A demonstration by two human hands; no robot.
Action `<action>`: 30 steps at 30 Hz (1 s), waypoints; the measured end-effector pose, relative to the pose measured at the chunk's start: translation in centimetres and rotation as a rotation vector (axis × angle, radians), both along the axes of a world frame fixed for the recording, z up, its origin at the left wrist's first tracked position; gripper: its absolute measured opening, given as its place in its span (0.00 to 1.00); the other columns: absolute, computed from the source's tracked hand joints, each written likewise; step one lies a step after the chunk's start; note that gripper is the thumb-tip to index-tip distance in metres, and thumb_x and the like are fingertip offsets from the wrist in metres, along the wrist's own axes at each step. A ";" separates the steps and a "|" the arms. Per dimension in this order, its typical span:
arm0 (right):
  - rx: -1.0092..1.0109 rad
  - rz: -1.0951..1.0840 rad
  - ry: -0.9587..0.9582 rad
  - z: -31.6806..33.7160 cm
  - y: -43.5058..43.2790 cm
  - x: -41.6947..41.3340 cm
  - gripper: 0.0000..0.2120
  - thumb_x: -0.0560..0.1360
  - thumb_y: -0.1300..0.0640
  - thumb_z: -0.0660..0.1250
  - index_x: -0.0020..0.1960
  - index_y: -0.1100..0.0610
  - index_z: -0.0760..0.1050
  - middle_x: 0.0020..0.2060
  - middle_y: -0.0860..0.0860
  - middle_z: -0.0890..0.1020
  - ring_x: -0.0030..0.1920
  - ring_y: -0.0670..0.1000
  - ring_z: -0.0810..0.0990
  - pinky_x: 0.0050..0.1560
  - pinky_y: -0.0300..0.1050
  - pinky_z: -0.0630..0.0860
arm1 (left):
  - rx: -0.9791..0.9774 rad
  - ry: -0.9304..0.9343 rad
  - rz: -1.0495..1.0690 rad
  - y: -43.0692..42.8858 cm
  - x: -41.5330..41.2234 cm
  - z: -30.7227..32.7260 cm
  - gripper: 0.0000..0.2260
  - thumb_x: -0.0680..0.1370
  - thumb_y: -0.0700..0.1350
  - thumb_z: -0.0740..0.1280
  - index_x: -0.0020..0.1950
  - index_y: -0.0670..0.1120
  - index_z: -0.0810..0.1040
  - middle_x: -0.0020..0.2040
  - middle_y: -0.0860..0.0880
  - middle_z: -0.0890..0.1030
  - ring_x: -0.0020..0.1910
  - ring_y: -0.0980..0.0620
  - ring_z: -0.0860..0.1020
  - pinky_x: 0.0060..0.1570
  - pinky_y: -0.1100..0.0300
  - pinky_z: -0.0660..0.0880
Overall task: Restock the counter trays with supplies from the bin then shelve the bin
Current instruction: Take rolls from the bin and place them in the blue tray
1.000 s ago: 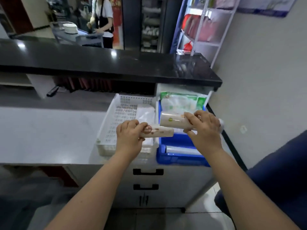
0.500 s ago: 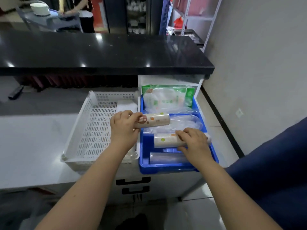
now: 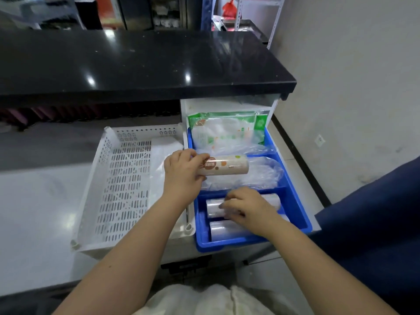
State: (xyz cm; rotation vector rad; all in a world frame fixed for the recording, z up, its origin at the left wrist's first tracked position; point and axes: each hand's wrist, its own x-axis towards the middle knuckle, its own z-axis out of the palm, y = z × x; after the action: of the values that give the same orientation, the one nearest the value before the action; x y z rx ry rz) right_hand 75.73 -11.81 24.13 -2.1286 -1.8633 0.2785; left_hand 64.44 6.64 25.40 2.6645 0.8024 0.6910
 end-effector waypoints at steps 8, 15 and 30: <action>-0.173 0.338 -0.131 -0.1 2.0 -1.2 0.13 0.74 0.44 0.63 0.56 0.44 0.77 0.56 0.46 0.74 0.56 0.50 0.68 0.58 0.50 0.69 | 0.027 -0.030 0.092 -1.0 -0.5 0.4 0.25 0.63 0.42 0.77 0.58 0.51 0.80 0.53 0.47 0.78 0.54 0.41 0.72 0.55 0.47 0.65; -0.093 0.361 -0.215 1.1 0.8 0.9 0.19 0.68 0.42 0.68 0.56 0.45 0.70 0.54 0.47 0.75 0.55 0.50 0.70 0.58 0.49 0.72 | 0.040 -0.058 0.176 -2.3 -0.7 0.7 0.25 0.63 0.42 0.77 0.59 0.52 0.79 0.53 0.48 0.78 0.54 0.43 0.72 0.54 0.49 0.64; -0.035 0.076 -0.032 1.3 -3.0 0.7 0.32 0.72 0.55 0.69 0.71 0.50 0.57 0.65 0.53 0.72 0.60 0.57 0.74 0.60 0.54 0.71 | 0.051 -0.012 0.361 -5.3 -3.7 1.5 0.24 0.66 0.44 0.77 0.61 0.53 0.78 0.55 0.48 0.77 0.56 0.43 0.71 0.57 0.44 0.65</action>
State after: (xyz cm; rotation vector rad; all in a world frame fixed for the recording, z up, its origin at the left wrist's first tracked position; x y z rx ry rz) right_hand 76.40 -14.81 25.46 -2.0996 -1.9739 0.2980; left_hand 60.72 1.32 26.90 2.5803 1.2964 0.8176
